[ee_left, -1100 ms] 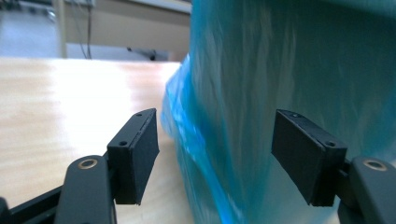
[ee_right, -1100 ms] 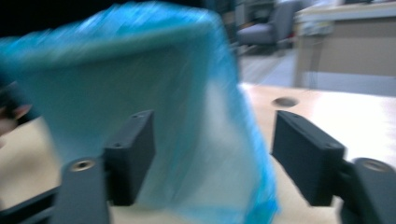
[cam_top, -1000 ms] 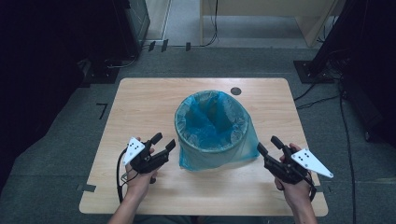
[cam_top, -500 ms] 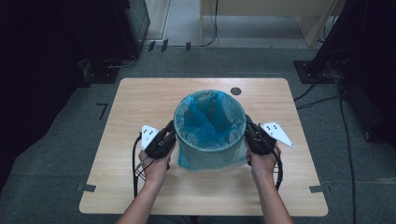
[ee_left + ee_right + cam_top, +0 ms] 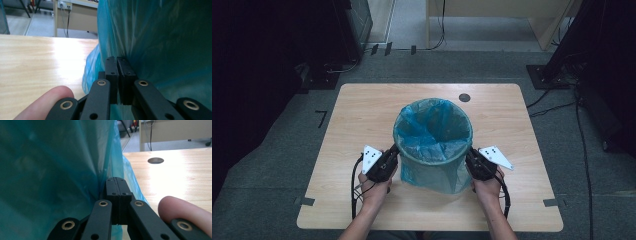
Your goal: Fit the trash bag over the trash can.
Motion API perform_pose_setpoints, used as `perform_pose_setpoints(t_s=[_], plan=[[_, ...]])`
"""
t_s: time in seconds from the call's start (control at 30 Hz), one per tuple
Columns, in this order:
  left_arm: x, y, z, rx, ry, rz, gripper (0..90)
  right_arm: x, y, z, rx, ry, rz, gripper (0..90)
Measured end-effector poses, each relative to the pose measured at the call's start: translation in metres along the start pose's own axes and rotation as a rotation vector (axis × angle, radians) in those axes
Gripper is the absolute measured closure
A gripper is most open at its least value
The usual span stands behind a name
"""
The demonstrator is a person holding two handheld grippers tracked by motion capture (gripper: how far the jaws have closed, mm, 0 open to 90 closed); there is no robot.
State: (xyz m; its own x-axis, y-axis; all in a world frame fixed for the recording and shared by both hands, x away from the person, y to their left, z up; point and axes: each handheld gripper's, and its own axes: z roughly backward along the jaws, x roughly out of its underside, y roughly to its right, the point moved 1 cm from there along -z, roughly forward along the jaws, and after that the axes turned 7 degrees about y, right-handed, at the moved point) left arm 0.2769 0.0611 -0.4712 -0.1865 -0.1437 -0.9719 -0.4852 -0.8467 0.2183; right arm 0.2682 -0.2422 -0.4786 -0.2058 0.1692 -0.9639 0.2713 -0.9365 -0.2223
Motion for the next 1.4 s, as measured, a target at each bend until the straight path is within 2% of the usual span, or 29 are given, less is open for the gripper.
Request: perform_pose_setpoints(t_s=[0.1,0.13,0.2,0.27,0.3,0.33,0.4,0.43,0.53,0.6,0.63,0.67,0.8,0.9,0.97,1.03,1.1,1.17,1.27,1.4], plan=[[0.004,-0.001,0.005,0.007,-0.008,-0.023,85.9,0.003,-0.003,0.002,-0.005,-0.022,0.048,90.0],[0.005,-0.002,0.007,0.010,-0.013,-0.028,82.7,0.003,-0.002,0.003,-0.011,-0.028,0.056,90.0],[0.003,-0.008,0.011,0.015,-0.011,-0.014,67.6,0.001,-0.001,0.007,-0.022,-0.025,0.079,90.0],[-0.001,-0.016,0.017,-0.013,0.007,-0.007,52.8,-0.004,0.002,0.011,-0.010,-0.019,0.102,90.0],[-0.001,-0.016,0.017,-0.013,0.007,-0.007,45.3,-0.004,0.002,0.011,-0.010,-0.019,0.102,90.0],[-0.005,-0.026,0.023,-0.039,0.019,0.011,37.4,-0.011,0.009,0.016,0.009,-0.003,0.103,90.0],[-0.008,-0.038,0.029,-0.070,0.007,0.020,23.7,-0.022,0.019,0.020,0.015,0.018,0.083,90.0],[-0.009,-0.044,0.032,-0.087,-0.010,0.023,18.0,-0.028,0.023,0.022,0.012,0.033,0.075,90.0],[-0.005,-0.064,0.041,-0.143,-0.099,0.037,8.2,-0.049,0.033,0.029,0.005,0.082,0.059,90.0],[0.001,-0.077,0.046,-0.167,-0.153,0.040,4.3,-0.065,0.036,0.032,-0.009,0.119,0.073,90.0],[0.004,-0.083,0.049,-0.179,-0.184,0.045,0.0,-0.074,0.036,0.033,-0.034,0.133,0.080,90.0],[0.007,-0.088,0.051,-0.188,-0.216,0.051,0.0,-0.083,0.035,0.033,-0.065,0.146,0.098,90.0],[0.017,-0.104,0.059,-0.255,-0.343,0.024,0.0,-0.116,0.020,0.032,-0.198,0.205,0.215,90.0],[0.025,-0.109,0.063,-0.277,-0.422,0.001,0.0,-0.136,0.002,0.028,-0.359,0.198,0.330,90.0],[0.030,-0.110,0.065,-0.278,-0.463,-0.015,0.0,-0.146,-0.012,0.021,-0.470,0.164,0.404,90.0],[0.035,-0.109,0.065,-0.276,-0.503,-0.035,0.0,-0.153,-0.027,0.013,-0.545,0.119,0.483,90.0],[0.037,-0.108,0.066,-0.272,-0.509,-0.047,0.0,-0.156,-0.042,0.003,-0.617,0.075,0.543,90.0],[0.037,-0.106,0.065,-0.261,-0.510,-0.057,0.0,-0.157,-0.057,-0.006,-0.709,0.029,0.583,90.0],[0.039,-0.105,0.064,-0.269,-0.521,-0.086,0.0,-0.153,-0.080,-0.019,-0.839,-0.047,0.670,90.0],[0.040,-0.102,0.063,-0.281,-0.541,-0.122,0.0,-0.148,-0.109,-0.039,-0.910,-0.154,0.803,90.0]])
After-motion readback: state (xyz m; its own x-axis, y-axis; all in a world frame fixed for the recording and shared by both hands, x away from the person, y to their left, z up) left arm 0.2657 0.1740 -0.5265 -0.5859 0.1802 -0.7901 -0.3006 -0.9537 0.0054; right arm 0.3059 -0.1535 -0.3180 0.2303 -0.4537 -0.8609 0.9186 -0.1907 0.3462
